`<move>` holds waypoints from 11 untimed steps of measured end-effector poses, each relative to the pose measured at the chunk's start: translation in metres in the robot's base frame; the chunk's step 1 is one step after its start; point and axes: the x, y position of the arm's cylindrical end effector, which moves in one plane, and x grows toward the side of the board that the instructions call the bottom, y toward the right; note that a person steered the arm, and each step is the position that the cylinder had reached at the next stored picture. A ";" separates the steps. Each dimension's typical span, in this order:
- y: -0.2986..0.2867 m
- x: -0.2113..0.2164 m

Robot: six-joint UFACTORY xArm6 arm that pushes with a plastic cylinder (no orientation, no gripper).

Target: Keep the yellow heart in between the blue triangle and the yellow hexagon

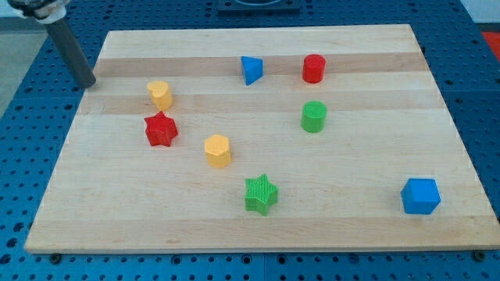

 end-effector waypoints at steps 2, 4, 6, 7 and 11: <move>0.066 0.012; 0.143 0.044; 0.120 0.051; 0.113 0.023; 0.196 -0.019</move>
